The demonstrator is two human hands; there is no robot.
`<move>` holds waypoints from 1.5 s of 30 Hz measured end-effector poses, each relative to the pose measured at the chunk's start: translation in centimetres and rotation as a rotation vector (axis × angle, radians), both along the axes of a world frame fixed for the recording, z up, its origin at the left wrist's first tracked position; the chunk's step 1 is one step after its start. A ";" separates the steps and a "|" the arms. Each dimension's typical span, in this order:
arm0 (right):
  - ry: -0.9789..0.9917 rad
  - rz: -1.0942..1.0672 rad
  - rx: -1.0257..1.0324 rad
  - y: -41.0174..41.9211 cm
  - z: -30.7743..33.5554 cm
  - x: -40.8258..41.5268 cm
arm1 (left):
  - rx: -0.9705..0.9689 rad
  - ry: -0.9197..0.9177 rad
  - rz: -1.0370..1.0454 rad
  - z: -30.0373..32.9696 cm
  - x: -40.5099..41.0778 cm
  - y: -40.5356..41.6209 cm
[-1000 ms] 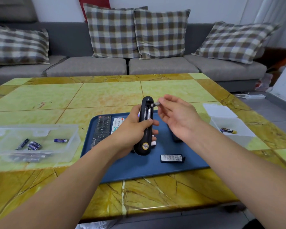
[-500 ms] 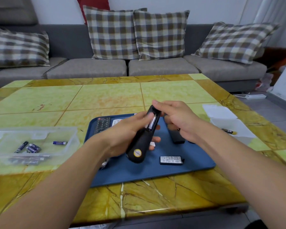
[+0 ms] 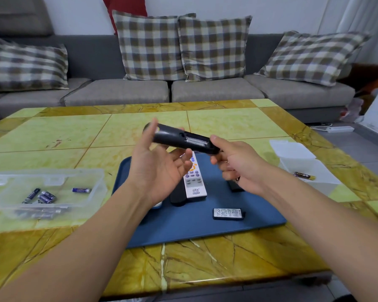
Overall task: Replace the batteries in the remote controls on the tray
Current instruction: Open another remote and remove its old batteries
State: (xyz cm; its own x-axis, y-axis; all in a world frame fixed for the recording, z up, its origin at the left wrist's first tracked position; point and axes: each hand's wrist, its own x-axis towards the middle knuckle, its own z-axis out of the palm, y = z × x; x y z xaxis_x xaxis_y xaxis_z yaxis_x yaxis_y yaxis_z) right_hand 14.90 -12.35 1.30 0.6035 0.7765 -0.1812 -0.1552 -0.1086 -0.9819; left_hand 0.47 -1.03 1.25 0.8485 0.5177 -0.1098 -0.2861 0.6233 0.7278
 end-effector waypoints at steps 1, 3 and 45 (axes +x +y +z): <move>-0.004 0.044 -0.023 0.1 -0.1 -0.6 | 0.119 0.046 0.056 -0.2 0.4 0.0; -0.077 0.176 -0.147 0.1 0.1 -2.1 | 0.368 0.155 0.168 -0.2 0.9 -0.2; 0.565 -0.258 0.321 -1.8 -0.3 3.7 | 0.163 0.288 0.026 -0.3 4.9 -5.5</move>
